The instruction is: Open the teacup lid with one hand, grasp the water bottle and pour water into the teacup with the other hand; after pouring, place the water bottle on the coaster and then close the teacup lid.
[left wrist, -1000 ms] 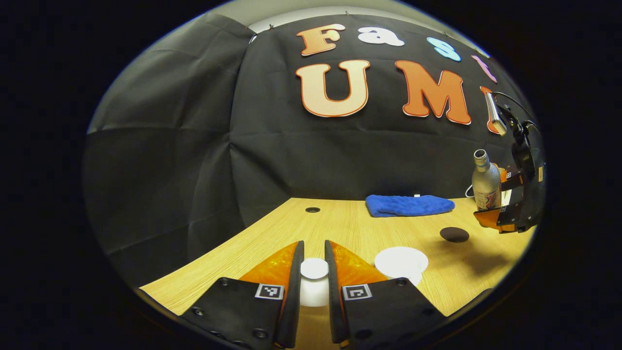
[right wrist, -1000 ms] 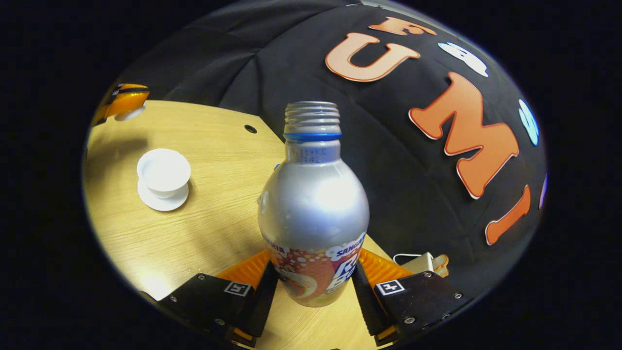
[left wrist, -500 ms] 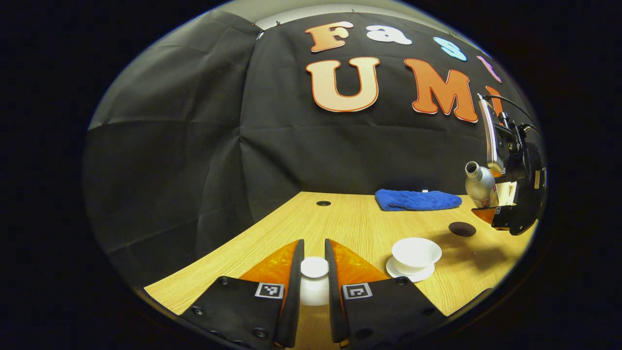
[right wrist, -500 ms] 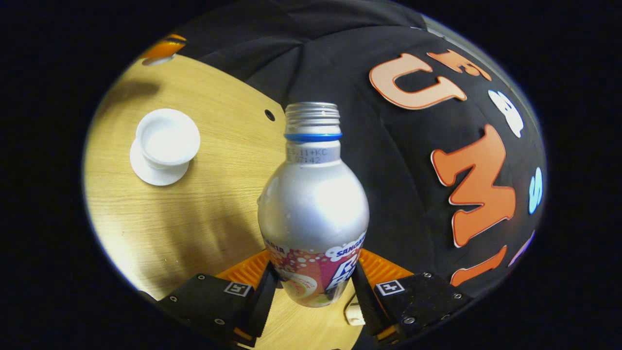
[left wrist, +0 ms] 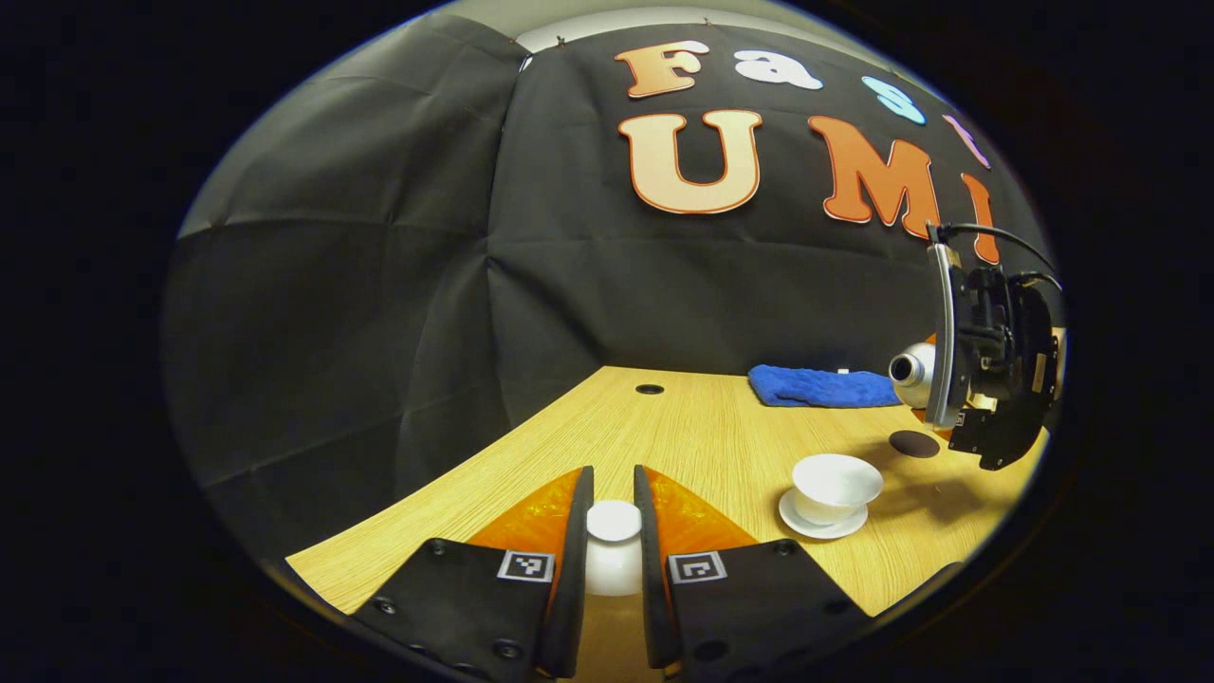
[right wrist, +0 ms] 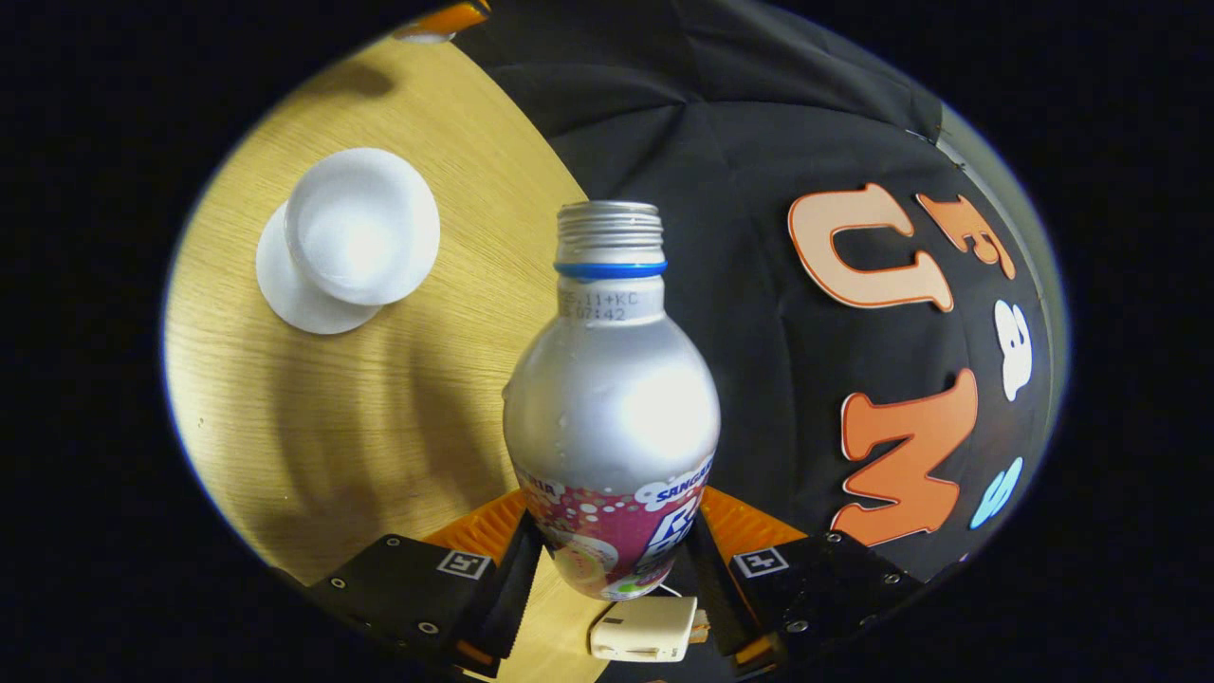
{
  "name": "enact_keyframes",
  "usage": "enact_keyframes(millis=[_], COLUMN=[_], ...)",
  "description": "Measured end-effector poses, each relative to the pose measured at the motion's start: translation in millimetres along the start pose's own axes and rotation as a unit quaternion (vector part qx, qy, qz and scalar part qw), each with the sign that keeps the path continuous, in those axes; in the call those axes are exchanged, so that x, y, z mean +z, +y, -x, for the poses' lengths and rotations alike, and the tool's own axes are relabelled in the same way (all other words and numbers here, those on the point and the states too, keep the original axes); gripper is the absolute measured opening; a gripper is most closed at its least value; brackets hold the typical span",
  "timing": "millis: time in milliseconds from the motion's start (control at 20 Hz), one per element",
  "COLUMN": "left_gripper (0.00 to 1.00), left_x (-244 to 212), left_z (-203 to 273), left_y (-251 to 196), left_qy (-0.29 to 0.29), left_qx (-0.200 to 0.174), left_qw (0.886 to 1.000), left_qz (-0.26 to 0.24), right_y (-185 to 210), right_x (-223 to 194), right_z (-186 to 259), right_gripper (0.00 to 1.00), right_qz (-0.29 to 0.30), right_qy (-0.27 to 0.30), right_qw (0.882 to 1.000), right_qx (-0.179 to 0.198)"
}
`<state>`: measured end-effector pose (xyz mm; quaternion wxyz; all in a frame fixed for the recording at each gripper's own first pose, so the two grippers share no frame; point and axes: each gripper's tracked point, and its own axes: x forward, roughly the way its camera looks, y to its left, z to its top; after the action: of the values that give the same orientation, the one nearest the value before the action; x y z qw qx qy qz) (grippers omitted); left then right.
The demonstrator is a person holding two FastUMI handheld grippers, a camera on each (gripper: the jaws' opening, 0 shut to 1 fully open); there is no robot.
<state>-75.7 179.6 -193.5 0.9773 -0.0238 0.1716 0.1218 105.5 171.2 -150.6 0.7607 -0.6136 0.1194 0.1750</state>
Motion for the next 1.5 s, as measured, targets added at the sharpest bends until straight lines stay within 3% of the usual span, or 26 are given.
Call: enact_keyframes(millis=[400, 600, 950, 1100, 1150, 1200, 1250, 1500], left_gripper=[0.3, 0.33, 0.3, 0.3, 0.3, 0.3, 0.3, 0.3], left_x=[-4.2, -2.4, -3.8, -4.8, -5.1, -4.4, -4.6, -8.0], left_z=[2.2, 3.7, 7.4, 9.6, 11.2, 11.3, 11.0, 12.5], left_y=[7.7, 10.2, 12.7, 13.3, 12.3, 11.9, 13.7, 15.3], left_qy=[0.004, 0.002, 0.0, 0.002, 0.001, 0.0, 0.001, 0.002], left_qx=[0.005, 0.007, 0.009, 0.009, 0.009, 0.01, 0.009, 0.013], left_qw=[1.0, 1.0, 1.0, 1.0, 1.0, 1.0, 1.0, 1.0], left_qz=[0.004, 0.002, 0.001, -0.002, -0.001, -0.001, 0.0, 0.0], right_y=[-8.3, -12.7, -33.5, -43.0, -48.1, -50.6, -51.1, -61.0], right_x=[19.2, 20.2, 26.3, 29.6, 30.2, 32.2, 33.4, 36.0], right_z=[-6.5, -6.1, -4.9, -4.7, -2.9, -2.6, -2.7, -1.7], right_gripper=[0.78, 0.78, 0.78, 0.74, 0.78, 0.73, 0.77, 0.77], right_qz=[0.098, 0.117, 0.18, 0.196, 0.202, 0.206, 0.208, 0.216], right_qy=[-0.016, -0.019, -0.026, -0.03, -0.03, -0.031, -0.033, -0.036], right_qw=[0.994, 0.992, 0.978, 0.972, 0.97, 0.968, 0.967, 0.963], right_qx=[-0.04, -0.05, -0.106, -0.124, -0.133, -0.139, -0.142, -0.159])
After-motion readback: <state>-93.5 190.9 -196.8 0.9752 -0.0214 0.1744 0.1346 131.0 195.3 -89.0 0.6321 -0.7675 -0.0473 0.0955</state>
